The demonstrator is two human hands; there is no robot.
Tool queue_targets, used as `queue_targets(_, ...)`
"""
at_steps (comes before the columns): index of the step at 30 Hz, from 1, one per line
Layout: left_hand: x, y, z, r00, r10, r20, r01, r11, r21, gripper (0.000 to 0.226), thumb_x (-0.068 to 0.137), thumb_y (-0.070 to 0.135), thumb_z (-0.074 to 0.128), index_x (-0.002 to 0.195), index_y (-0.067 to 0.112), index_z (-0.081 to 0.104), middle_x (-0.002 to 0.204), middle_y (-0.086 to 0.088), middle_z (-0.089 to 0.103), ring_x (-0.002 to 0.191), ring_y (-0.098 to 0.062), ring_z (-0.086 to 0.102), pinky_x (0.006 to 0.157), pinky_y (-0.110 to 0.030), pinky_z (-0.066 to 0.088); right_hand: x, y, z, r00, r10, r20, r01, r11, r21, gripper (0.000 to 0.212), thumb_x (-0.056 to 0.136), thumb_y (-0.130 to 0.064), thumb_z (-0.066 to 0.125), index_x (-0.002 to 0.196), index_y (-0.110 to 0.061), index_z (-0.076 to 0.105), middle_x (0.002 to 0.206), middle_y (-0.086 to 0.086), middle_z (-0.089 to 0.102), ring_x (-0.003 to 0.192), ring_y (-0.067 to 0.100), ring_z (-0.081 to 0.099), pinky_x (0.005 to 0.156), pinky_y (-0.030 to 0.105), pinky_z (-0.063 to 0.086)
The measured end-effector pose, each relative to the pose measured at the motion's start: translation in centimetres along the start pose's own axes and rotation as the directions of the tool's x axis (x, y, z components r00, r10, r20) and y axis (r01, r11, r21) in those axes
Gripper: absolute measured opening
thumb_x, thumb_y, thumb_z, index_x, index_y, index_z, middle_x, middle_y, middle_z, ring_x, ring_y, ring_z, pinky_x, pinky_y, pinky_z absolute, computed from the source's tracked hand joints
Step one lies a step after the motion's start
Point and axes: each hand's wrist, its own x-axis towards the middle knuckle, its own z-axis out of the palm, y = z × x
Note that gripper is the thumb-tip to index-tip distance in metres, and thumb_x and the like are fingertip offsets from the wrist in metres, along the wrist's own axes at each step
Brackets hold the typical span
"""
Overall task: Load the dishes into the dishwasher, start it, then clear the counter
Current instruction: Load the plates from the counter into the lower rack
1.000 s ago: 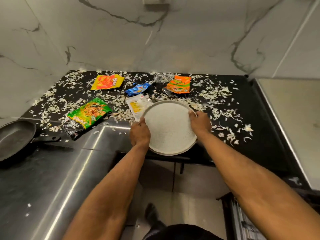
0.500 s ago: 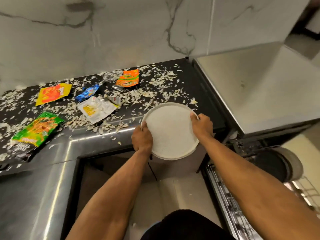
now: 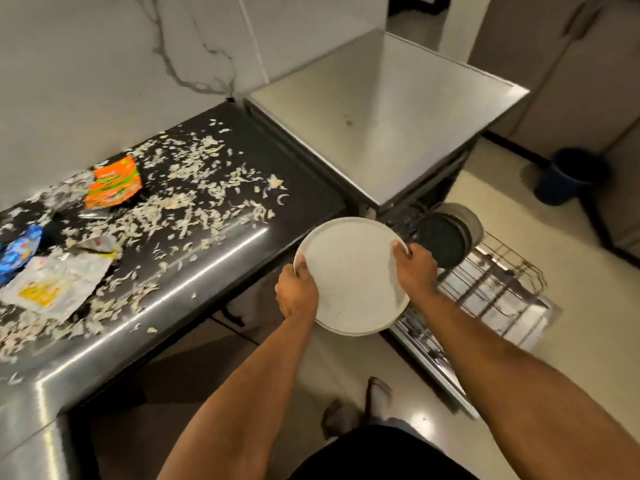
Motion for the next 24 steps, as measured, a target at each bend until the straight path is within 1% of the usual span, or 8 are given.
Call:
queue_targets(3,-2.1,0.4,2.8,0.996,0.034,0.083,-0.037,0.998,0.041,0.047,0.101,0.048,0.037,0.090,0.007,0.056,0.096,-0.011,0.062,0.090,-0.028,0.058,0.081,-0.040,0.047,-0.5,2.9,-2.8,0.994,0.077,-0.074,-0.075,0.997,0.031,0.036,0.099,-0.039,0.050,0.075,-0.013,0.048,0.074,0.004,0.051,0.075,0.023,0.050,0.060,0.030,0.032)
queue_targets(5,-3.7,1.1,4.7,0.988,0.062,0.138,-0.072,0.995,0.069,0.046,0.101,0.046,0.037,0.092,0.006,0.057,0.098,-0.012,0.063,0.091,-0.029,0.058,0.081,-0.039,0.046,-0.7,4.9,-5.0,0.984,0.133,-0.117,-0.126,0.990,0.064,0.037,0.100,-0.039,0.049,0.072,-0.016,0.046,0.068,0.000,0.046,0.073,0.023,0.049,0.057,0.029,0.032)
queue_targets(8,-5.9,2.0,7.9,0.972,0.114,0.207,-0.139,0.984,0.110,0.048,0.101,0.047,0.036,0.097,0.005,0.059,0.103,-0.014,0.063,0.098,-0.035,0.058,0.085,-0.041,0.047,-0.7,7.6,-8.3,0.968,0.196,-0.157,-0.183,0.979,0.095,0.032,0.099,-0.041,0.048,0.086,-0.012,0.055,0.079,0.005,0.055,0.080,0.027,0.055,0.068,0.029,0.037)
queue_targets(11,-9.1,2.9,11.4,0.950,0.155,0.270,-0.194,0.972,0.128,0.048,0.102,0.046,0.035,0.097,0.005,0.058,0.105,-0.015,0.062,0.101,-0.035,0.057,0.083,-0.040,0.046,-0.8,11.0,-12.2,0.946,0.245,-0.212,-0.216,0.965,0.150,0.038,0.099,-0.041,0.049,0.098,-0.006,0.064,0.088,0.010,0.060,0.084,0.028,0.059,0.069,0.029,0.036)
queue_targets(15,-13.8,3.7,15.9,0.928,0.172,0.331,-0.233,0.961,0.152,0.052,0.102,0.048,0.034,0.108,0.003,0.060,0.113,-0.018,0.062,0.106,-0.037,0.056,0.086,-0.040,0.046,-1.3,15.1,-17.4,0.922,0.293,-0.251,-0.247,0.948,0.200,0.038,0.099,-0.040,0.050,0.102,-0.004,0.064,0.089,0.008,0.060,0.087,0.026,0.058,0.071,0.028,0.035)
queue_targets(18,-17.7,4.9,19.3,0.904,0.221,0.367,-0.302,0.936,0.181,0.053,0.103,0.045,0.033,0.116,0.000,0.059,0.120,-0.021,0.060,0.113,-0.039,0.054,0.091,-0.043,0.043,-1.1,18.6,-21.5,0.900,0.332,-0.281,-0.282,0.937,0.206,0.038,0.098,-0.044,0.050,0.097,-0.009,0.064,0.096,0.014,0.067,0.096,0.034,0.063,0.073,0.031,0.041)
queue_targets(20,-20.5,5.7,21.8,0.877,0.259,0.404,-0.351,0.920,0.173,0.052,0.103,0.043,0.034,0.116,-0.002,0.059,0.121,-0.023,0.059,0.114,-0.040,0.053,0.091,-0.042,0.042,-1.0,20.9,-24.5,0.884,0.358,-0.302,-0.302,0.928,0.217,0.035,0.097,-0.045,0.050,0.090,-0.013,0.062,0.100,0.018,0.068,0.096,0.035,0.063,0.073,0.031,0.041)
queue_targets(24,-24.9,6.9,27.0,0.830,0.272,0.487,-0.392,0.906,0.162,0.054,0.102,0.047,0.034,0.110,0.000,0.061,0.114,-0.023,0.062,0.108,-0.040,0.057,0.089,-0.045,0.048,-1.5,25.2,-29.8,0.821,0.419,-0.389,-0.346,0.906,0.246,0.039,0.096,-0.043,0.052,0.067,-0.017,0.048,0.087,0.017,0.064,0.090,0.037,0.061,0.069,0.032,0.039)
